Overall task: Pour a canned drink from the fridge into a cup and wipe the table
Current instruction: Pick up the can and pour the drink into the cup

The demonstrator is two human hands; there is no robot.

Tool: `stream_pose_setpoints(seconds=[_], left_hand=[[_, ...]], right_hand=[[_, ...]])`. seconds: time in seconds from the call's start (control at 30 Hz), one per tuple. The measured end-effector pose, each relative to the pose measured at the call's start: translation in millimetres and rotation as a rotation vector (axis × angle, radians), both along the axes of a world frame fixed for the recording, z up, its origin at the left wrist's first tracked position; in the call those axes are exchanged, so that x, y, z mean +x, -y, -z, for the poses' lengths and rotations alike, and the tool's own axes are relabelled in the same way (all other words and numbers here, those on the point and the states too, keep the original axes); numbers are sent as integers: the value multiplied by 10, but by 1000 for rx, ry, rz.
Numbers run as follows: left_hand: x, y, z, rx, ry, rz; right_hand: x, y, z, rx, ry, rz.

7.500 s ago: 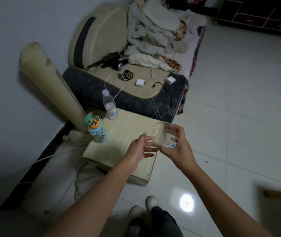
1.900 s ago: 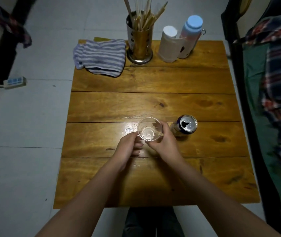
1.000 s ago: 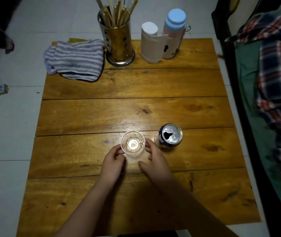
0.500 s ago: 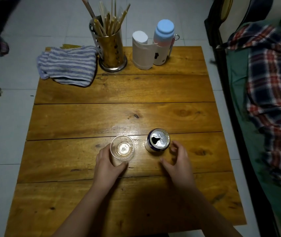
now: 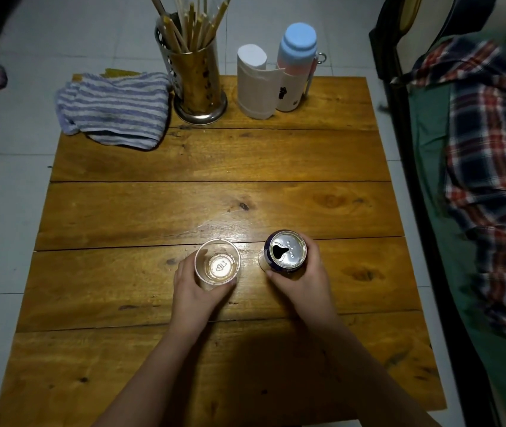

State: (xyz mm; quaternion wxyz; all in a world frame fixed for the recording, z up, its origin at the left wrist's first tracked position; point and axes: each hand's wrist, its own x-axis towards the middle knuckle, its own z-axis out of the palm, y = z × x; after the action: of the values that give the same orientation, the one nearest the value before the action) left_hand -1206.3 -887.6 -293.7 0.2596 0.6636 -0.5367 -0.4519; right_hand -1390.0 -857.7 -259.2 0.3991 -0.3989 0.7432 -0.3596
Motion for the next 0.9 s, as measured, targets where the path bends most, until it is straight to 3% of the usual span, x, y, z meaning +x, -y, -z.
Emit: stream_pose_setpoints(seconds=[0.3,0.63,0.9], left_hand=[[-35,133,-408,2,-169,-27],[-96,227,-1599,-151,-136,69],[-131,71,-2296,-201,-139,127]], right_hand=[[-20,53,-337,-133,-76,28],[-112,138,-1653,-231,-88,-89],[-235,100,-2490,-314,-287,-192]])
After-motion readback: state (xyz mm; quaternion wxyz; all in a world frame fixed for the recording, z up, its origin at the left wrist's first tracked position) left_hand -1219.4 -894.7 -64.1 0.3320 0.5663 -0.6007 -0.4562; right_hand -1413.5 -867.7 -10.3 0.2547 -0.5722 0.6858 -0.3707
